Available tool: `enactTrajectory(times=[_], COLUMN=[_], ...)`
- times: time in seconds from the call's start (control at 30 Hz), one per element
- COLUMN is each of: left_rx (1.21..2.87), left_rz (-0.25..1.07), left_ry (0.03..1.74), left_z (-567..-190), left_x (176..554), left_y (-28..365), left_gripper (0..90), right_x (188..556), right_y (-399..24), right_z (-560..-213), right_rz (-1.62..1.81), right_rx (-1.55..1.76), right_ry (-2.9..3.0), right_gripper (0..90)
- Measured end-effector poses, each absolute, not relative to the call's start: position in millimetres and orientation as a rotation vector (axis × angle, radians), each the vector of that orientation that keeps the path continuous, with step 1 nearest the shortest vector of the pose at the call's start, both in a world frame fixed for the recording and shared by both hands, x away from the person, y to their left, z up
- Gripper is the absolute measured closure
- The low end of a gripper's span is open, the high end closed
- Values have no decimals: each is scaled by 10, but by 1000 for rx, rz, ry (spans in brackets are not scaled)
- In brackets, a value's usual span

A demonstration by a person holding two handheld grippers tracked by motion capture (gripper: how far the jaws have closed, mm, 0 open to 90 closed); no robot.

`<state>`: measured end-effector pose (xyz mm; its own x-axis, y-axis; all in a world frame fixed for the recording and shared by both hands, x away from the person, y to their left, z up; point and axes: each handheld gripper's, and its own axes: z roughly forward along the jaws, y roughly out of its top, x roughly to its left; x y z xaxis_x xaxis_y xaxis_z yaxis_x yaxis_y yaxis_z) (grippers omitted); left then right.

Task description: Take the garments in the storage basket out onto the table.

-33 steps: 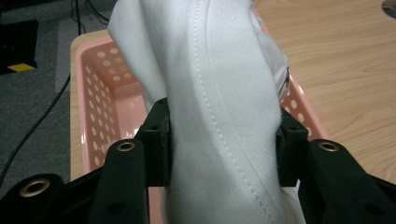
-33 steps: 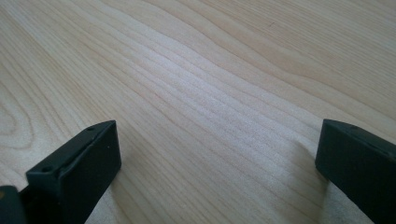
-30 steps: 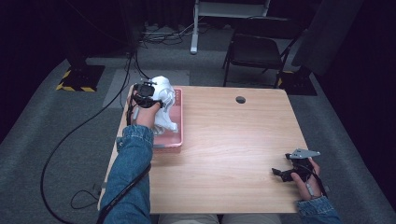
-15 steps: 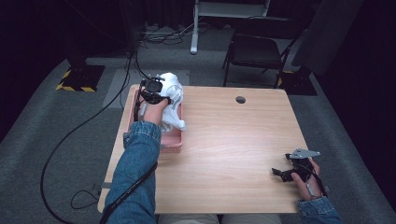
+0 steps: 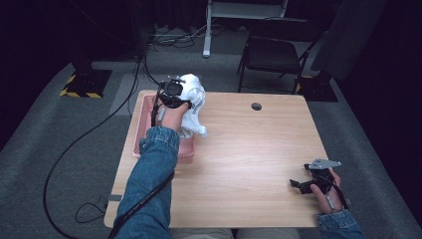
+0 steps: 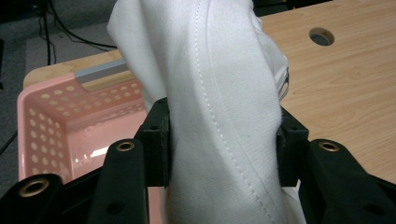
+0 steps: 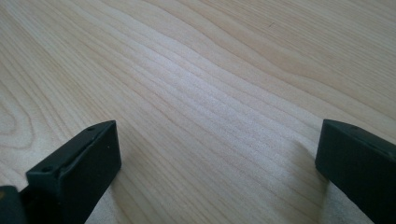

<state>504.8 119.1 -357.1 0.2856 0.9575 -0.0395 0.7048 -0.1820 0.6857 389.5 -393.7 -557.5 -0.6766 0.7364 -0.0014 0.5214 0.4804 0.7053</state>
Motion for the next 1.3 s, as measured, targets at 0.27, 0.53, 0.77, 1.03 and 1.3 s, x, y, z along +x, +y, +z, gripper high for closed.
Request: enactTrajectory(times=[0.27, 0.53, 0.77, 1.03, 1.3], left_rx=[1945, 1947, 1946, 1944, 1949], left_rz=[518, 518, 516, 498, 467], left_ry=[1509, 1507, 1469, 1449, 1439], left_z=[-3554, -3642, -3653, -3721, -3839], left_x=[5072, 5124, 5124, 5151, 5188], left_y=[1101, 985, 853, 753, 621], left_gripper=[515, 515, 514, 511, 511], right_x=[3895, 3894, 3894, 3895, 3895], right_y=[-3936, -3937, -3937, -3937, -3937], right_z=[-5575, -5575, -5576, -5576, -5576], right_rz=[1001, 1001, 1001, 1001, 1001], right_rx=[1065, 1065, 1065, 1063, 1062], right_ry=[2426, 2426, 2426, 2426, 2426], right_gripper=[0, 0, 0, 0, 0])
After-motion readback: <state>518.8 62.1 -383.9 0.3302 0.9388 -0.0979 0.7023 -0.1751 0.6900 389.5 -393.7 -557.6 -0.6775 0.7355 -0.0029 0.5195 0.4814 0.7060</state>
